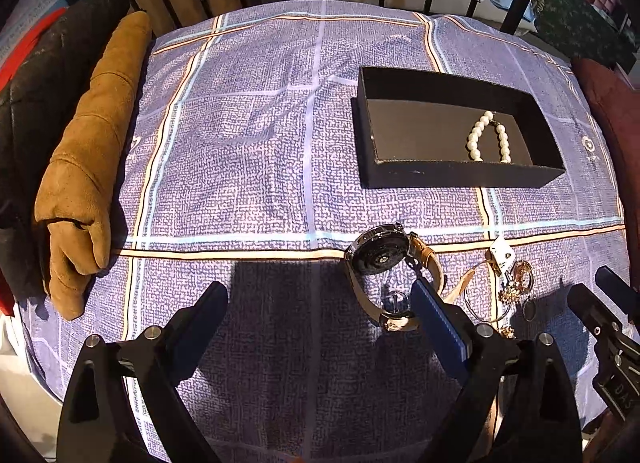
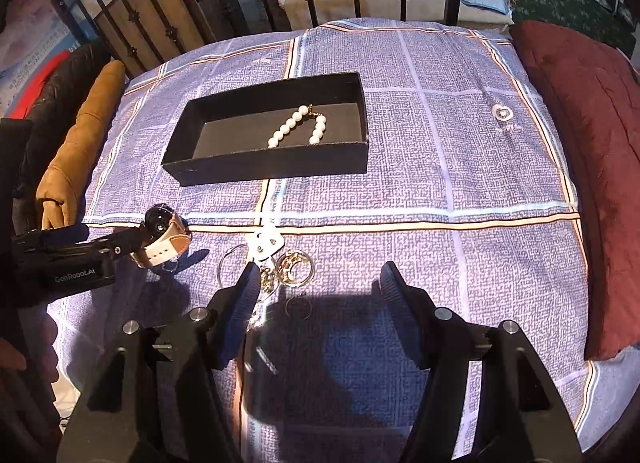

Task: Organize jewelry
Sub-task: 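Lower the pearl bracelet into the black box and open the right gripper, then carry the white-strap watch over the black box with the left gripper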

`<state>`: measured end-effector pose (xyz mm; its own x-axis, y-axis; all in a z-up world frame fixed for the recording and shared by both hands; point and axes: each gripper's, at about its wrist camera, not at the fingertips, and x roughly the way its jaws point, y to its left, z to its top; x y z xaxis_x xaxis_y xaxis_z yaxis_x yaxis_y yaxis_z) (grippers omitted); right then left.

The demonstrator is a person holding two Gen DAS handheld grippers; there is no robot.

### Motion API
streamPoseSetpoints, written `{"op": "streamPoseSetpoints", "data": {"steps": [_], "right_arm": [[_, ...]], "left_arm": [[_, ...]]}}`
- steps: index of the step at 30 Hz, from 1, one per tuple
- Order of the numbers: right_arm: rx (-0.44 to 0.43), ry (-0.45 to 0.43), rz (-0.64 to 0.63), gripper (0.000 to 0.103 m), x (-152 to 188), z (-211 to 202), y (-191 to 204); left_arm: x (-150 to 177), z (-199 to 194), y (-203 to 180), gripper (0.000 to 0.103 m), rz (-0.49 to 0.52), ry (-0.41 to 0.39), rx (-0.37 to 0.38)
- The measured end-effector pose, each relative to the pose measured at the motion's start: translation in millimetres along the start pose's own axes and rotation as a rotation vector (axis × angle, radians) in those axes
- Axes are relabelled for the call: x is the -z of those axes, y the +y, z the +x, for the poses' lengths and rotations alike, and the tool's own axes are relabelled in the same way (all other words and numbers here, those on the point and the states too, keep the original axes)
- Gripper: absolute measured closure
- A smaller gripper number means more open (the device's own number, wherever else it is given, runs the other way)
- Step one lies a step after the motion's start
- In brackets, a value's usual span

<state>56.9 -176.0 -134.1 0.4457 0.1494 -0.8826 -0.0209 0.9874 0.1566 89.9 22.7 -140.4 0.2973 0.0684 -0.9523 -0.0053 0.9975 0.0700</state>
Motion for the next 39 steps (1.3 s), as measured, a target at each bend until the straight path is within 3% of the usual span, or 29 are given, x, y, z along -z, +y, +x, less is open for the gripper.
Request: {"op": "streamPoseSetpoints", "data": {"steps": [8, 11, 14, 16, 21, 25, 26, 27, 30, 34, 36, 39], "right_arm": [[-0.001, -0.044, 0.009, 0.040, -10, -11, 4], [0.005, -0.044, 0.008, 0.040, -12, -9, 4], [0.007, -0.032, 0.011, 0.040, -11, -3, 4], [0.012, -0.030, 0.003, 0.040, -11, 0, 6], [0.012, -0.022, -0.015, 0.040, -12, 9, 8], [0.008, -0.018, -0.009, 0.040, -16, 16, 8], [0.004, -0.019, -0.005, 0.040, -18, 17, 8], [0.000, -0.021, -0.005, 0.040, -19, 17, 8], [-0.006, -0.024, -0.008, 0.040, -22, 18, 9], [-0.014, -0.023, -0.006, 0.040, -26, 20, 10], [-0.021, -0.025, -0.005, 0.040, -29, 20, 11], [-0.030, -0.033, -0.006, 0.040, -33, 19, 14]], "left_arm": [[-2, -41, 1, 0.012, -0.013, -0.049, 0.180], [-5, -42, -3, 0.007, -0.021, -0.084, 0.141], [-4, -4, -15, 0.007, 0.015, 0.003, 0.092], [-1, 15, -18, 0.008, 0.011, 0.017, 0.055], [-8, 23, -7, 0.008, -0.061, -0.052, 0.080], [-23, 35, -6, 0.010, -0.031, -0.078, 0.086], [-25, 40, -7, 0.023, -0.018, -0.069, 0.089], [-28, 46, -7, 0.046, -0.012, -0.050, 0.098], [-30, 48, -9, 0.069, -0.013, -0.047, 0.148], [-31, 39, -16, 0.080, 0.046, -0.055, 0.120], [-31, 35, -16, 0.093, 0.047, -0.046, 0.113], [-31, 25, -15, 0.094, 0.046, -0.051, 0.121]]}}
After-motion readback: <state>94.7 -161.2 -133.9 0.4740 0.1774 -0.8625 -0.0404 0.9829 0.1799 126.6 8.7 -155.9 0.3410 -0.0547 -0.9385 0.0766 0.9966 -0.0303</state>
